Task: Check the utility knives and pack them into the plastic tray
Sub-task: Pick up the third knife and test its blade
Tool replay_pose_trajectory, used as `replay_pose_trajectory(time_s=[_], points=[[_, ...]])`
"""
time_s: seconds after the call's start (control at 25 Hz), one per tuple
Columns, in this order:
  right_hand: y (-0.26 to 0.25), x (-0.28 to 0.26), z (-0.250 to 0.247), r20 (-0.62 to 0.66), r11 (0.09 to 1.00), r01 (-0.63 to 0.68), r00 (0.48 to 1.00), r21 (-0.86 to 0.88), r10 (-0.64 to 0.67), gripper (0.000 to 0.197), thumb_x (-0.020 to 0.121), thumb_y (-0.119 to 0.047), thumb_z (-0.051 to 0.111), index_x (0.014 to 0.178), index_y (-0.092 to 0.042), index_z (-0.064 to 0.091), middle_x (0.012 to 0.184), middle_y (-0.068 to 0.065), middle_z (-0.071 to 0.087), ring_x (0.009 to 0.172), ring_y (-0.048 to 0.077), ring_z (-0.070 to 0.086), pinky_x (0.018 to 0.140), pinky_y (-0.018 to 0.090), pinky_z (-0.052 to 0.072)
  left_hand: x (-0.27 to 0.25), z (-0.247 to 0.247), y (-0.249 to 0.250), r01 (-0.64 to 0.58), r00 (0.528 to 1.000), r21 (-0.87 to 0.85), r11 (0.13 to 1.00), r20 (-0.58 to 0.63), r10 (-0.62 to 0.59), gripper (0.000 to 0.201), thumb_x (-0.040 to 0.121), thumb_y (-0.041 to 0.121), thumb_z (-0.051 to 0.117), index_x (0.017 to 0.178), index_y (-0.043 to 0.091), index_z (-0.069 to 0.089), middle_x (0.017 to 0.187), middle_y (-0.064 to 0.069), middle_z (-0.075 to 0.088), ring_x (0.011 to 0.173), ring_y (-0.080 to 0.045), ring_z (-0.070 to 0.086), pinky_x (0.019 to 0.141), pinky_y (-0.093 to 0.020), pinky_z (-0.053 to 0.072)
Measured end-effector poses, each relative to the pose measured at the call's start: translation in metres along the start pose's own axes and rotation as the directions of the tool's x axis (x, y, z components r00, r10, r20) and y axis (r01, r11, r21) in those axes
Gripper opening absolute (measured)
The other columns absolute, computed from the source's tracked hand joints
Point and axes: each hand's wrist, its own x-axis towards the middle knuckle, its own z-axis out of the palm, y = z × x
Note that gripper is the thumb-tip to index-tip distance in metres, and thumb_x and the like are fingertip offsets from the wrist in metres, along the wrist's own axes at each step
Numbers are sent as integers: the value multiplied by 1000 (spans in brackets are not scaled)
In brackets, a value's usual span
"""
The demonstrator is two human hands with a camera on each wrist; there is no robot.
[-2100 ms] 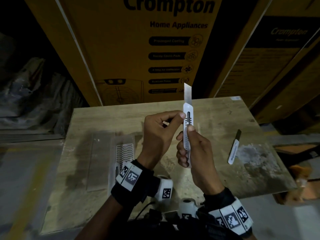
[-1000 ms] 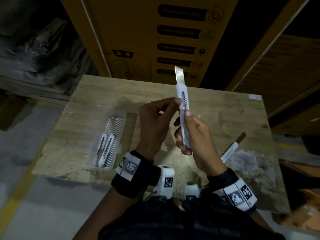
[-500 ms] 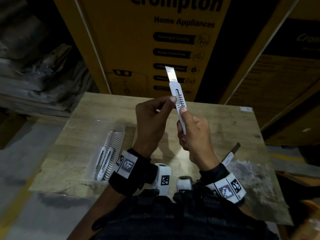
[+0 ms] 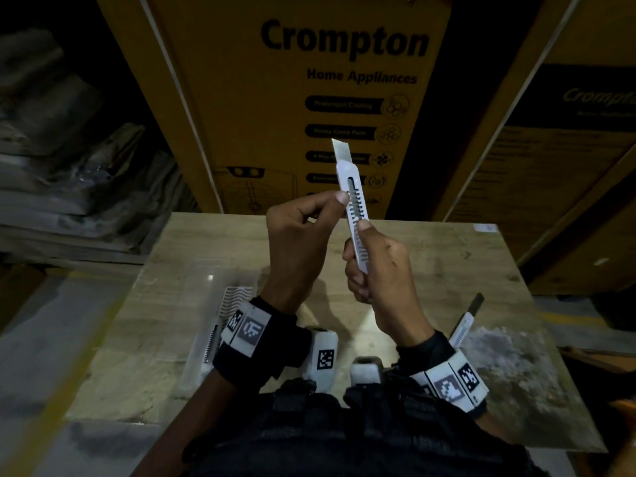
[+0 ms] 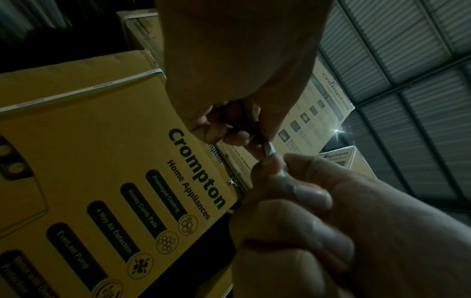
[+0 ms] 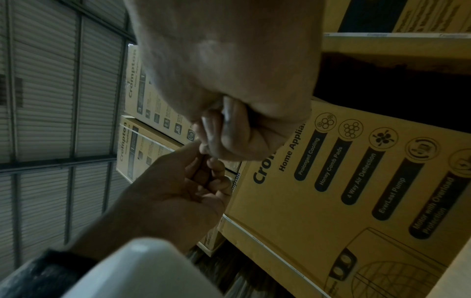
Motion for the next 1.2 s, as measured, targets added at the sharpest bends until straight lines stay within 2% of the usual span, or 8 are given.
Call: replay_pose_trajectory(time_s=[0.08,0.2,0.44,0.64,0.84,0.92,1.04,1.2], points=[[-1,0,4,26,1000,12,1000,-8,-12,48,103,-45,45,75,-8,59,48,6,37,36,12,29,42,19,24,3,-4,2,-9,1000,-1,1000,7,9,11,93,5,70,96,13,78,81,5,78,65,-1,69,57,-25,51],[-4,0,8,26,999,51,998,-14,-51,47,101,-46,46,75,-9,58,46,1,37,35,11,29,42,18,24,7,-6,4,-22,1000,-19,1000,13,22,13,93,3,70,98,11,77,82,3,78,67,1,70,59,-18,51],[-3,2,11,-46,991,132,990,-10,-132,44,106,-33,45,72,-7,54,45,0,35,35,10,28,40,17,25,10,-3,9,-45,998,-69,997,50,49,14,93,0,69,96,10,77,80,2,77,67,3,68,60,-16,50],[-1,2,11,-78,984,176,981,-20,-177,41,109,-22,39,71,-10,52,44,-6,37,35,9,30,39,17,27,12,-1,12,-78,992,-65,995,92,83,13,94,1,67,96,7,78,75,1,75,64,0,63,57,-22,49],[-4,1,10,11,991,124,992,40,-124,37,107,-35,41,87,-12,60,52,2,39,41,12,33,42,20,28,18,-2,13,-100,991,-67,993,81,105,14,94,1,68,99,11,77,87,-4,79,82,-18,77,70,-37,61],[-5,0,9,48,994,107,993,28,-108,39,106,-43,42,96,-10,62,55,4,41,44,14,35,42,20,28,20,-3,15,-100,991,-76,992,76,106,14,94,0,68,99,10,77,87,-2,79,83,-18,78,71,-36,63],[-8,-1,9,55,998,59,997,-3,-59,48,99,-54,42,86,-11,59,53,1,37,40,11,29,41,18,24,22,-5,16,-109,990,-81,991,78,116,13,94,0,67,98,7,77,84,0,78,78,-9,75,69,-25,59],[-8,-2,9,-15,996,92,996,-5,-92,46,105,-43,41,71,-13,50,44,-7,35,35,7,25,41,16,23,20,-4,14,-104,991,-90,990,77,111,11,94,2,68,100,3,77,89,-7,79,84,-22,77,73,-33,62]])
